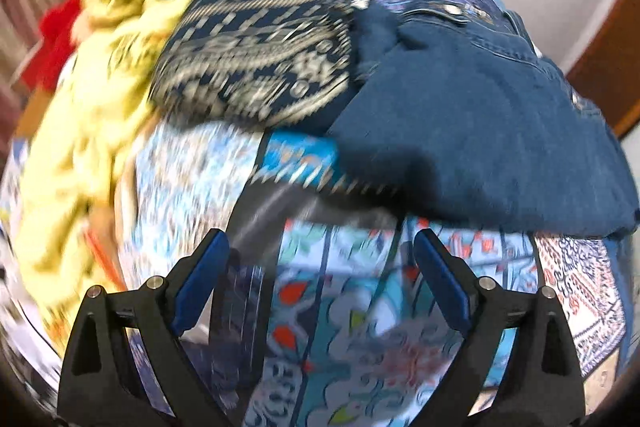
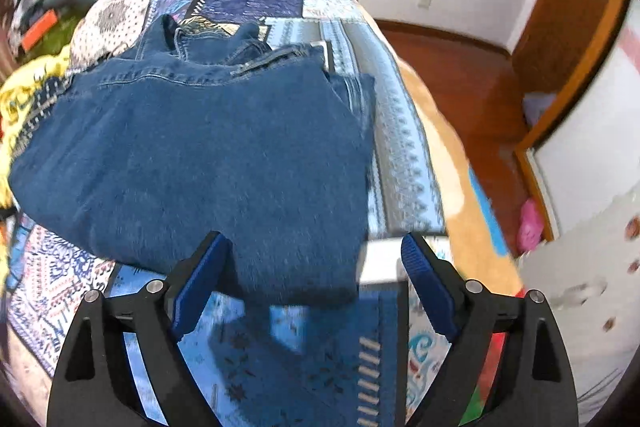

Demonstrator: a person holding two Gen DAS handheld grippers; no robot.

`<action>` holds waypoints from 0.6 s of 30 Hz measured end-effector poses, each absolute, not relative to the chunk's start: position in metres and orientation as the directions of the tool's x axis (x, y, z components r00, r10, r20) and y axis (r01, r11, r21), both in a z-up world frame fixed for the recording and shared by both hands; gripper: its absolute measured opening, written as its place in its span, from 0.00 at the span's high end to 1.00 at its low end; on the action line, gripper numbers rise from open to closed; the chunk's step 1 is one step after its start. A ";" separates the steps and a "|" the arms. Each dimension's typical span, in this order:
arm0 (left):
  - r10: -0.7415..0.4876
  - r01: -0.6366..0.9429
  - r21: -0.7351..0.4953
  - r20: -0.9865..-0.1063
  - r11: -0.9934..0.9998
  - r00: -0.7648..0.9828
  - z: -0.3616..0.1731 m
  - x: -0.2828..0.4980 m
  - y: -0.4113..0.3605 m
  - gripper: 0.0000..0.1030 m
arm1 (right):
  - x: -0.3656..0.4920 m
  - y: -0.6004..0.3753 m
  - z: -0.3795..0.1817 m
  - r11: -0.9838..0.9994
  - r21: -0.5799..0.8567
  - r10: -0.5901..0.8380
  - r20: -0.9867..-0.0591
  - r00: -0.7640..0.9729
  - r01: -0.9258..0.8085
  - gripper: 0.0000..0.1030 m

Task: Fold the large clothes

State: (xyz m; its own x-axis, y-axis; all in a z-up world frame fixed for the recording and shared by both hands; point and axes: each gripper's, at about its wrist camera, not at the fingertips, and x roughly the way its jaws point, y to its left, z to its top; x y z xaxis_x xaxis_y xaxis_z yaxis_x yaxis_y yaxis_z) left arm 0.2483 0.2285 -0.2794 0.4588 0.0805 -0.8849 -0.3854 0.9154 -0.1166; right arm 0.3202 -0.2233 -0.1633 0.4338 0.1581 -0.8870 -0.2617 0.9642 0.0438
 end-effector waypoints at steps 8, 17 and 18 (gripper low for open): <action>-0.046 -0.344 -0.282 -0.829 0.896 0.558 -0.251 0.228 0.221 0.08 | 0.319 -0.208 -0.141 0.962 0.038 0.164 -0.870 0.465 -0.269 0.15; -0.354 -0.340 -0.618 -0.728 0.709 0.587 -0.273 0.273 0.210 0.09 | 0.315 -0.156 -0.128 0.919 0.049 0.254 -0.831 0.495 -0.390 0.15; -0.373 -0.348 -0.643 -0.716 0.683 0.591 -0.278 0.275 0.211 0.09 | 0.315 -0.148 -0.131 0.915 0.043 0.255 -0.834 0.489 -0.402 0.15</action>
State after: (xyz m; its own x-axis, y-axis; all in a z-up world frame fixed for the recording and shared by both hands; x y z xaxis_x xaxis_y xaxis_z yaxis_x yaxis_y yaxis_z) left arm 0.2753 0.2107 -0.2778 0.5906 -0.3727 -0.7157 -0.3481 0.6826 -0.6426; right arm 0.3154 -0.1483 -0.1312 0.4895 0.2546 -0.8340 -0.4022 0.9145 0.0431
